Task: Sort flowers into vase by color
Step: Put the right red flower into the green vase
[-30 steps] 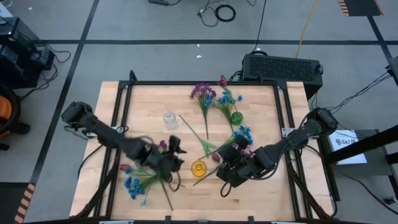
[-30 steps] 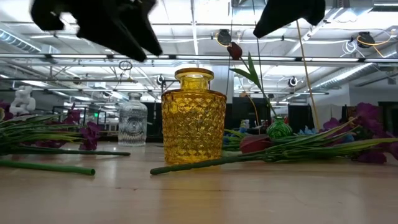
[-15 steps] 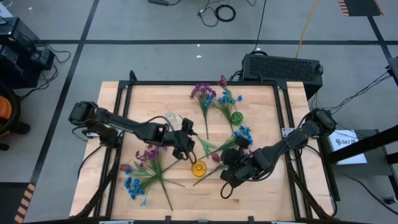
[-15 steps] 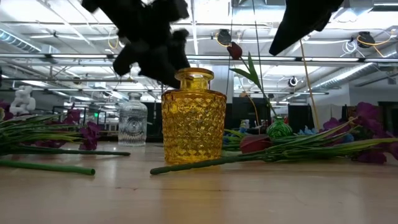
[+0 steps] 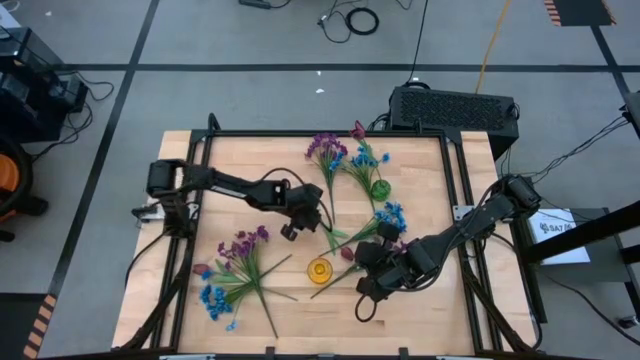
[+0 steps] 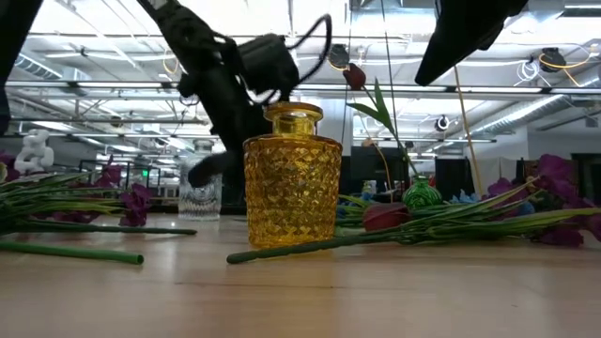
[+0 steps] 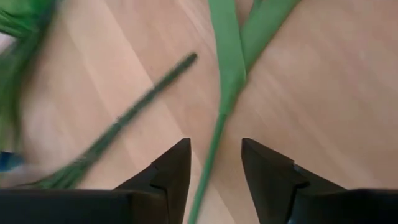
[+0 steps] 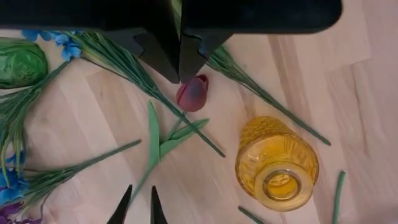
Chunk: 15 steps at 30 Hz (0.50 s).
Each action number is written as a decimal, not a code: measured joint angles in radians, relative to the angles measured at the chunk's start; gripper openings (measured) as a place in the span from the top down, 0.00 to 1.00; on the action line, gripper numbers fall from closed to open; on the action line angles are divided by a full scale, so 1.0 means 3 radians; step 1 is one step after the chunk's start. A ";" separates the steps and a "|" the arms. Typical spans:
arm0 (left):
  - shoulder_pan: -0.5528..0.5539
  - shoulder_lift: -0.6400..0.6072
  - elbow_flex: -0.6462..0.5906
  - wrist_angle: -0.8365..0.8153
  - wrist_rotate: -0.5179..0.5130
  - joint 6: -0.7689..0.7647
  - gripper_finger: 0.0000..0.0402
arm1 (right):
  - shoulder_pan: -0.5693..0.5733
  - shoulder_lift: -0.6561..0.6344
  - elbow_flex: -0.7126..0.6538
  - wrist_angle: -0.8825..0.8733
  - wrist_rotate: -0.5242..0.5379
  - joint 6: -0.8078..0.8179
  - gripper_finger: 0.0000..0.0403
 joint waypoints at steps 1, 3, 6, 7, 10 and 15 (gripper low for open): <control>0.0010 0.0050 0.0026 0.0001 -0.0002 -0.0001 0.63 | 0.0000 0.0000 0.0000 0.0021 0.0000 -0.0001 1.00; 0.0013 0.0126 0.0080 0.0001 -0.0005 0.0000 0.63 | 0.0010 0.0000 0.0000 0.0073 0.0000 -0.0001 1.00; 0.0011 0.0223 0.0166 -0.0025 -0.0018 -0.0002 0.63 | 0.0034 0.0000 0.0000 0.0142 -0.0003 -0.0007 1.00; 0.0011 0.0247 0.0204 -0.0060 -0.0022 -0.0006 0.63 | 0.0045 0.0000 0.0001 0.0167 -0.0002 -0.0012 1.00; 0.0011 0.0276 0.0271 -0.0145 -0.0021 -0.0026 0.63 | 0.0079 0.0000 0.0001 0.0180 -0.0004 -0.0013 1.00; 0.0021 0.0292 0.0392 -0.0398 0.0015 -0.0022 0.64 | 0.0126 0.0000 0.0001 0.0195 -0.0005 -0.0010 1.00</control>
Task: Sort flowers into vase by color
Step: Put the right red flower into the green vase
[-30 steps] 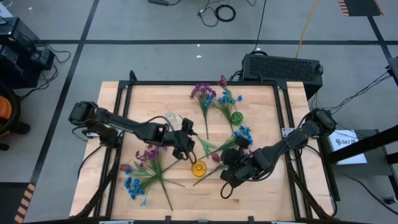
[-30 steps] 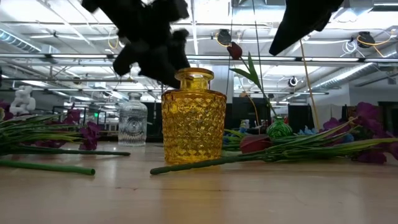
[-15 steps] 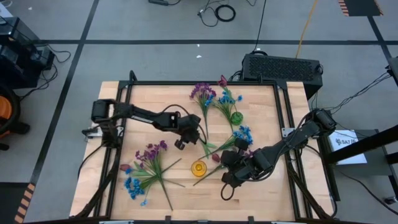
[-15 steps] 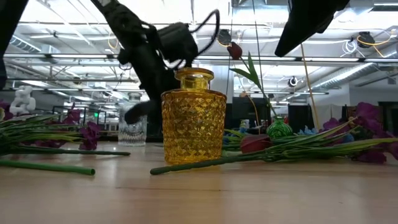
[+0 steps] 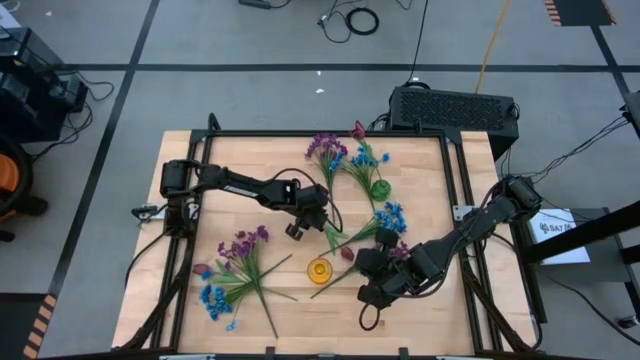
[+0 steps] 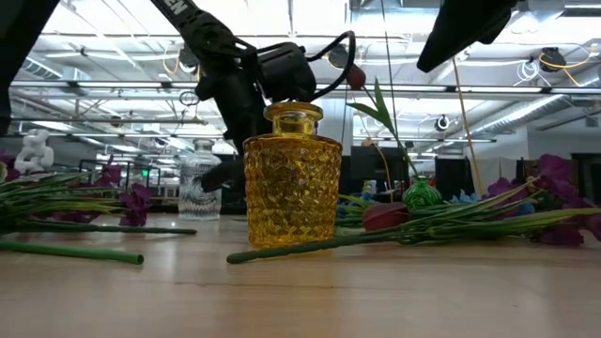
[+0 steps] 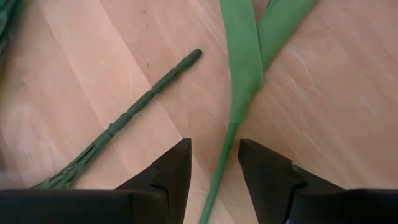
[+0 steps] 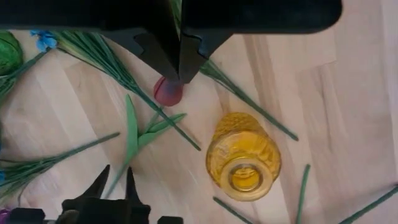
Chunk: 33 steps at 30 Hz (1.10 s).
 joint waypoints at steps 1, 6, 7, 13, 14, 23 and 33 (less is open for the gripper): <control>0.0012 0.0002 0.0020 -0.0058 0.0042 -0.0001 0.65 | 0.0007 0.0000 0.0000 0.0015 0.0001 0.0001 1.00; 0.0036 0.0051 0.0071 -0.0213 0.0180 -0.0003 0.76 | 0.0007 0.0000 0.0000 0.0047 -0.0011 0.0006 1.00; 0.0034 0.0072 0.0074 -0.0212 0.0178 -0.0003 0.78 | 0.0007 0.0000 0.0000 0.0059 -0.0011 -0.0002 1.00; 0.0029 0.0081 0.0072 -0.0234 0.0186 0.0000 0.92 | 0.0007 0.0000 0.0000 0.0117 -0.0010 -0.0076 1.00; 0.0030 0.0081 0.0072 -0.0230 0.0184 0.0001 0.95 | 0.0007 0.0000 0.0000 0.0117 -0.0010 -0.0078 1.00; 0.0002 0.0090 0.0364 -0.0616 0.0061 -0.0005 0.99 | 0.0007 0.0000 0.0000 0.0117 -0.0010 -0.0079 1.00; -0.0130 0.0080 0.0961 -0.1316 -0.0409 -0.0003 0.99 | 0.0007 0.0000 0.0000 0.0117 -0.0009 -0.0079 1.00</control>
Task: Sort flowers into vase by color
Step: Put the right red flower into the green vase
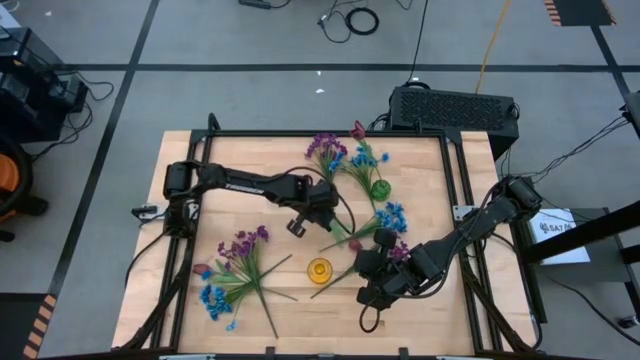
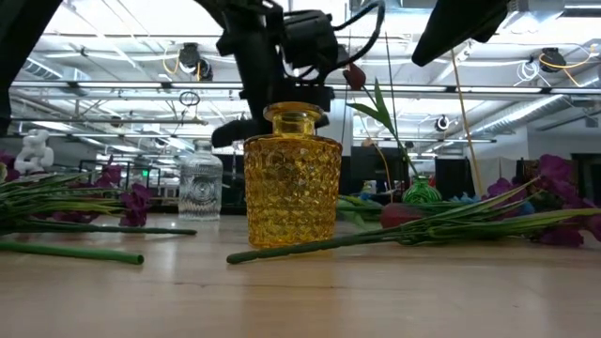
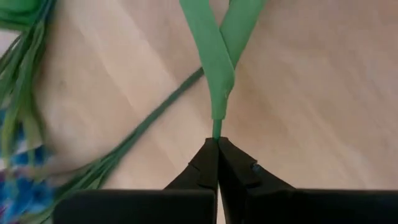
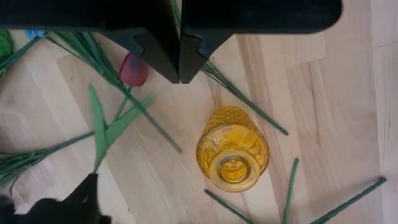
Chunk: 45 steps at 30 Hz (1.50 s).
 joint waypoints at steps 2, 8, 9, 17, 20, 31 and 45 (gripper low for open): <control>-0.0021 0.0000 0.0111 -0.0220 -0.0088 -0.0003 0.99 | 0.0000 0.0000 0.0000 0.0000 0.0011 0.0000 1.00; -0.0139 -0.0004 0.0388 -0.0855 -0.0389 -0.0166 1.00 | 0.0000 0.0000 0.0000 -0.0001 0.0016 0.0000 1.00; -0.0161 -0.0004 0.0436 -0.0949 -0.0436 -0.0231 1.00 | 0.0000 0.0000 0.0000 -0.0001 0.0016 0.0002 1.00; -0.0430 -0.0008 0.0504 -0.1063 -0.0534 -0.0647 1.00 | -0.0030 0.0032 -0.0105 0.0002 0.0433 0.0010 1.00; -0.0507 -0.0008 0.0504 -0.0992 -0.0563 -0.0679 1.00 | -0.0158 0.0032 -0.0344 0.0061 0.0448 -0.0091 1.00; -0.0536 -0.0008 0.0503 -0.0897 -0.0646 -0.0698 1.00 | -0.0839 0.0015 -0.0910 0.0339 -0.0358 -0.1307 0.75; -0.0541 -0.0008 0.0503 -0.0906 -0.0648 -0.0702 1.00 | -0.1152 0.0025 -0.1083 0.0839 -0.0547 -0.2173 0.62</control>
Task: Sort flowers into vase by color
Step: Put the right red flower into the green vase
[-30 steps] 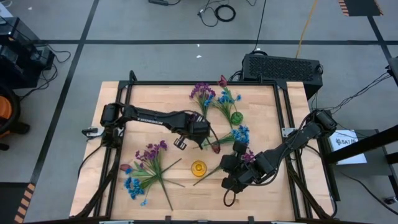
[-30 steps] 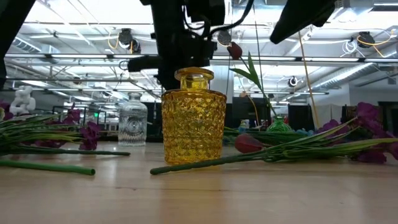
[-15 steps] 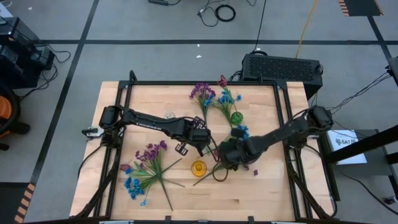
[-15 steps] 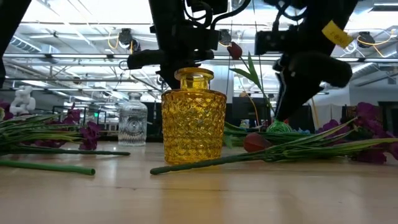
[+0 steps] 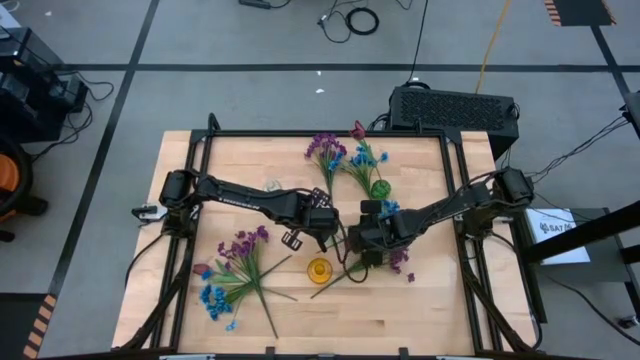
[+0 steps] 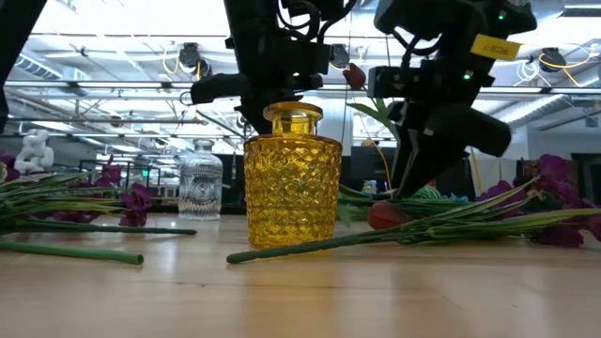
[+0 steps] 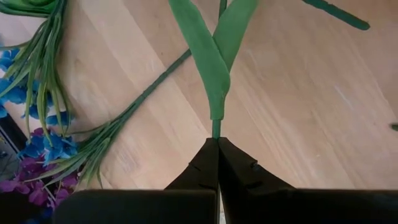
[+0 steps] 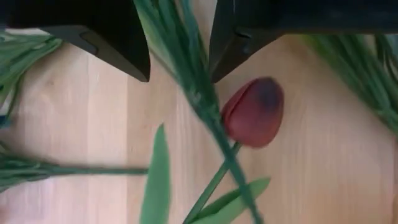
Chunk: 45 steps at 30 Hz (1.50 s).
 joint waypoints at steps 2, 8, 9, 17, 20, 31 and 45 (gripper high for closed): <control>0.0003 -0.0001 0.0000 0.0000 -0.0001 0.0001 1.00 | -0.0047 0.0004 0.0000 -0.0006 -0.0128 -0.0011 0.64; 0.0005 -0.0001 0.0000 -0.0001 -0.0001 0.0004 1.00 | -0.0126 0.0006 0.0000 -0.0026 -0.0330 -0.0016 0.70; 0.0005 -0.0001 0.0000 0.0000 0.0000 0.0004 1.00 | -0.0124 0.0006 0.0000 -0.0038 -0.0335 -0.0033 0.71; 0.0005 -0.0001 0.0000 0.0001 0.0000 0.0023 1.00 | -0.0139 0.0104 0.0005 -0.0019 -0.0402 0.0045 0.80; 0.0000 -0.0001 0.0000 0.0003 0.0000 0.0023 1.00 | -0.0141 0.0196 0.0006 -0.0022 -0.0407 0.0073 0.81; -0.0001 -0.0002 0.0000 0.0023 -0.0001 0.0090 1.00 | -0.0074 0.0225 0.0044 -0.0134 -0.0393 0.0138 0.98; -0.0001 -0.0005 0.0000 -0.0027 -0.0333 0.0085 1.00 | 0.0399 0.0068 0.0663 -0.1223 -0.0189 0.0647 1.00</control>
